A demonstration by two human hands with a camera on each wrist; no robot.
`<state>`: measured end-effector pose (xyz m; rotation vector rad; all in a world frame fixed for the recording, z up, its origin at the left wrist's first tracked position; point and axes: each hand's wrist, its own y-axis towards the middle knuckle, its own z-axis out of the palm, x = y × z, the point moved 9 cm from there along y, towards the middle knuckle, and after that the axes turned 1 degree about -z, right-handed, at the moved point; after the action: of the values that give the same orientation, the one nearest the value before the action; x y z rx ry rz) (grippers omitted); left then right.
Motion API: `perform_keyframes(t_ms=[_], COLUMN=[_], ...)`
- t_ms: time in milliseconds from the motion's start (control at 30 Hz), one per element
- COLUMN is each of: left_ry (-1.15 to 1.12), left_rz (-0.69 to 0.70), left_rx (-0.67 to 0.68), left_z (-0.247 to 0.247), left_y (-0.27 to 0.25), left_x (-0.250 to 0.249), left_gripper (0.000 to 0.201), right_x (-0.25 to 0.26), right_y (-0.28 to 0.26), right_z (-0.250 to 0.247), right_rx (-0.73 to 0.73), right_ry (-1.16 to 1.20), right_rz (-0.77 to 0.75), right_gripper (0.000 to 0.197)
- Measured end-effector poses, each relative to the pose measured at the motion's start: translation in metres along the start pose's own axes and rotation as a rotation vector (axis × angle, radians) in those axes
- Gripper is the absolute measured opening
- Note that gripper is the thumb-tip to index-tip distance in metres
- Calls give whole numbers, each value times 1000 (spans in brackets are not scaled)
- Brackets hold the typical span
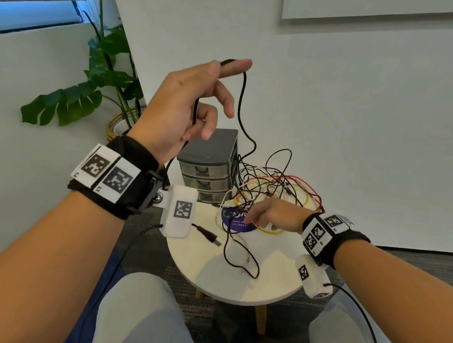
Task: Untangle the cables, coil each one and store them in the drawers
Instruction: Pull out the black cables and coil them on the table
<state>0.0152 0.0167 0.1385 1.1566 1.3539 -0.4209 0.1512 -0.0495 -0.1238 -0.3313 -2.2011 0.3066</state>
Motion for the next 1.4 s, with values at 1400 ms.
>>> perform_keyframes(t_ms=[1400], left_ry=[14], left_rz=[-270], left_rx=[16], left_z=[-5], left_y=[-13], left_x=[60], left_gripper=[38], right_x=[92], right_y=[-90], right_z=[-220], right_rx=[-1050], right_ry=[295], right_rz=[-232], right_gripper=[42])
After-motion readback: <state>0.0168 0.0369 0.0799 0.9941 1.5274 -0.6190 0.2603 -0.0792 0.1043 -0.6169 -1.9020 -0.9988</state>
